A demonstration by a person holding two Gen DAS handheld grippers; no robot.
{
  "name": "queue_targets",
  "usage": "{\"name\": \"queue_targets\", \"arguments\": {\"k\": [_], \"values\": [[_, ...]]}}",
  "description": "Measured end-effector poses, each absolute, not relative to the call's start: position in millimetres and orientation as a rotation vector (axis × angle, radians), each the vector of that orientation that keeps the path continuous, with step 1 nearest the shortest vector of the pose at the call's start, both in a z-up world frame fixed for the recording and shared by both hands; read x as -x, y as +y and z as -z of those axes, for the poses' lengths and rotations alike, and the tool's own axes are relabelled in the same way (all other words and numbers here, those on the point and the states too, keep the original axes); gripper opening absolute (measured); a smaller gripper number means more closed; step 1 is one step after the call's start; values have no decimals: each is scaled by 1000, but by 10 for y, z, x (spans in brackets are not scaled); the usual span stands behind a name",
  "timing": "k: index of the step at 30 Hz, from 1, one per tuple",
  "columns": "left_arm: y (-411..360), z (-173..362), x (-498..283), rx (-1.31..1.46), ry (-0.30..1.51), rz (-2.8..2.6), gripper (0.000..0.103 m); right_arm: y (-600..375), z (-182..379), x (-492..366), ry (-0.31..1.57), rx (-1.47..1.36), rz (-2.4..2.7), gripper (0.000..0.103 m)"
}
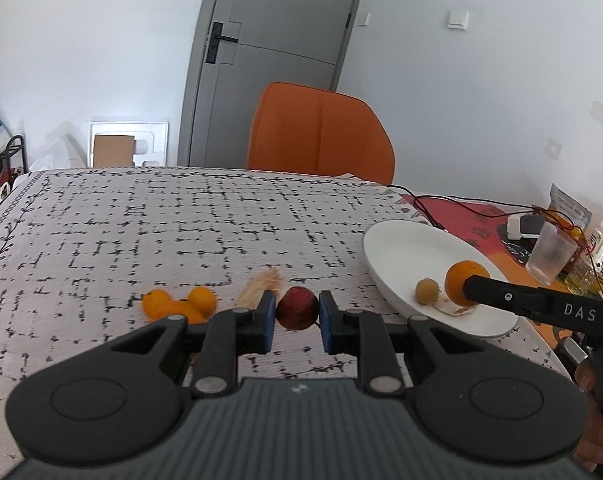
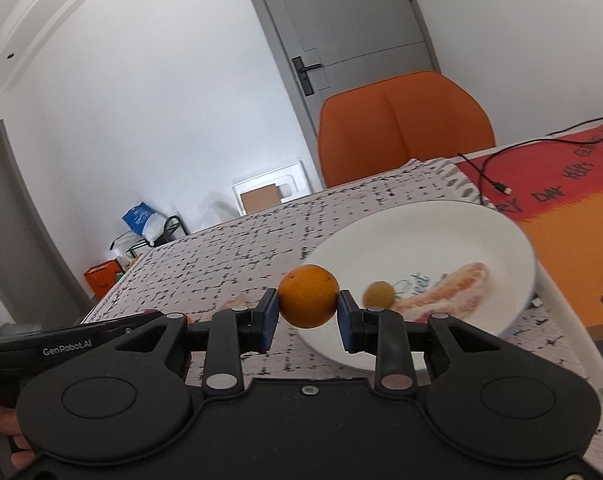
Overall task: Organize fruits
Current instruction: 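Place the orange on the plate with the right gripper while the left gripper carries the red plum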
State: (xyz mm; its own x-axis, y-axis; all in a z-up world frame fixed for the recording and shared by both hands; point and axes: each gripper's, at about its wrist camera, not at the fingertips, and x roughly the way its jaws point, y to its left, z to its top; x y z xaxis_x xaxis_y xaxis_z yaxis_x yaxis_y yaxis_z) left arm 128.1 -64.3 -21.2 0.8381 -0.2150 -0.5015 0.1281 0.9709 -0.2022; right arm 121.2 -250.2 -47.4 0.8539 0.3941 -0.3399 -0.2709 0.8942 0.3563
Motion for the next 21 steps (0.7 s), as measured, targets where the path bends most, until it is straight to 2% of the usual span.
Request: {"name": "queue_targets", "arguments": {"k": [5,7,9,11,21], "values": [[-756,195,-1309,147,546,197,21,-2638,520,-1190,426,-324,-330,30],[-794,190,-1323,143,547,202,21,-2684,547,-1201,440,-335,-333,38],[-832,192,-1338,137,548,208,21,-2740,562,-1188,432,-342,-317,49],[-873,191,-1348,131,547,215,21,-2775,563,-1160,418,-337,-306,53],[-1110,174,-1448,104,544,261,21,-3057,628,-1069,410,-377,-239,54]]}}
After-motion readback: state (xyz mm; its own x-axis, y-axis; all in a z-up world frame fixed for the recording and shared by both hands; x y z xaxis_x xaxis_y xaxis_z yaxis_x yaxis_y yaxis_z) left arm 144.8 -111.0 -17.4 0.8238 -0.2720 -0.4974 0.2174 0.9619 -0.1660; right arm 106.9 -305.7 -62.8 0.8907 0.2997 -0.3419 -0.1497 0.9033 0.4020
